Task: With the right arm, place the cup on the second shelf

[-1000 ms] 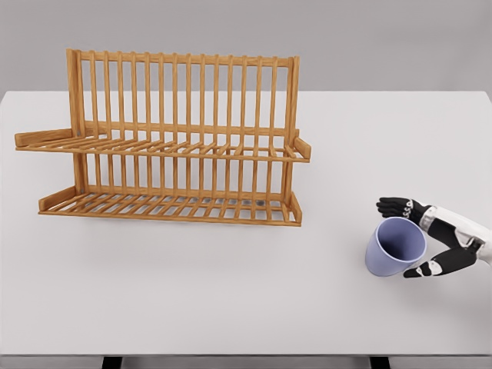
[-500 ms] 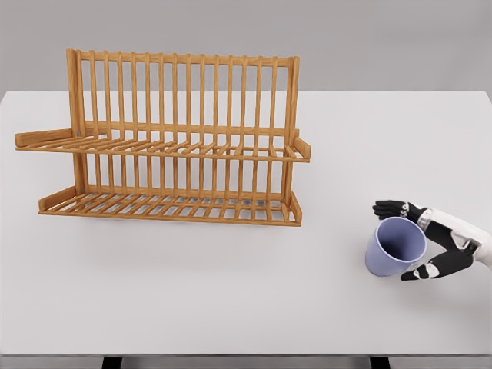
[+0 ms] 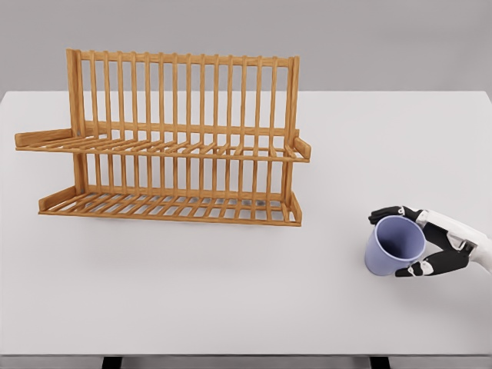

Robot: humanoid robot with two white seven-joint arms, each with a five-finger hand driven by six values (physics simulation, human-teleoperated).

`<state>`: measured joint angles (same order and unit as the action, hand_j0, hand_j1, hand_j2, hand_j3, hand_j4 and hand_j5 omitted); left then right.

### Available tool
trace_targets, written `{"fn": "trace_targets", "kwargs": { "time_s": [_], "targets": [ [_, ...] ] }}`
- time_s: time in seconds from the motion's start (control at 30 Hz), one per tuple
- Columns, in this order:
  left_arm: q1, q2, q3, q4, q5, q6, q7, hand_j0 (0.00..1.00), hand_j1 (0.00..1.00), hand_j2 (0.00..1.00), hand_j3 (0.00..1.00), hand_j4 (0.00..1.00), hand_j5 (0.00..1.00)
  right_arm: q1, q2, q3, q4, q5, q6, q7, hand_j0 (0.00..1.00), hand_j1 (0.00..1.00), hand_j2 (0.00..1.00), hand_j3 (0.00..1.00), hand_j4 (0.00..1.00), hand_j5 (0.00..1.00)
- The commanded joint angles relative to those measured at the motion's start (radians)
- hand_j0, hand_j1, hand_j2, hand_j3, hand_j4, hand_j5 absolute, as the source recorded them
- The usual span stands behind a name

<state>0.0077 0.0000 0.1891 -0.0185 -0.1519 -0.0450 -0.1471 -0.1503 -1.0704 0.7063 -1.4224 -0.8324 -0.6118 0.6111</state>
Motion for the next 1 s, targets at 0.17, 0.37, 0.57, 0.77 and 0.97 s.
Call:
{"fn": "trace_targets", "kwargs": {
  "time_s": [0.17, 0.37, 0.57, 0.77, 0.97],
  "targets": [
    [0.002, 0.000, 0.000, 0.000, 0.000, -0.001, 0.000, 1.00, 1.00, 1.00, 1.00, 1.00, 1.00, -0.003, -0.002, -0.004, -0.007, -0.010, 0.001, 0.000, 0.71, 0.71, 0.71, 0.71, 0.71, 0.71],
    [0.002, 0.000, 0.000, 0.000, 0.000, 0.000, 0.000, 1.00, 1.00, 1.00, 1.00, 1.00, 1.00, -0.003, -0.002, -0.047, -0.010, -0.008, 0.001, 0.000, 0.68, 0.68, 0.68, 0.68, 0.68, 0.68],
    [0.002, 0.000, 0.000, 0.000, 0.000, 0.000, 0.000, 1.00, 1.00, 1.00, 1.00, 1.00, 1.00, -0.005, -0.002, -0.099, -0.030, -0.007, 0.001, 0.000, 0.68, 0.68, 0.68, 0.68, 0.68, 0.68],
    [0.000, 0.000, 0.000, 0.000, 0.000, 0.000, 0.000, 1.00, 1.00, 1.00, 1.00, 1.00, 1.00, -0.014, 0.000, -0.122, -0.032, -0.008, 0.001, 0.000, 0.68, 0.68, 0.68, 0.68, 0.68, 0.68],
    [0.002, 0.000, 0.000, 0.000, 0.000, -0.001, 0.000, 1.00, 1.00, 1.00, 1.00, 1.00, 1.00, -0.026, 0.004, -0.172, -0.058, -0.011, 0.001, 0.000, 0.66, 0.66, 0.66, 0.66, 0.66, 0.66]
  ]
}}
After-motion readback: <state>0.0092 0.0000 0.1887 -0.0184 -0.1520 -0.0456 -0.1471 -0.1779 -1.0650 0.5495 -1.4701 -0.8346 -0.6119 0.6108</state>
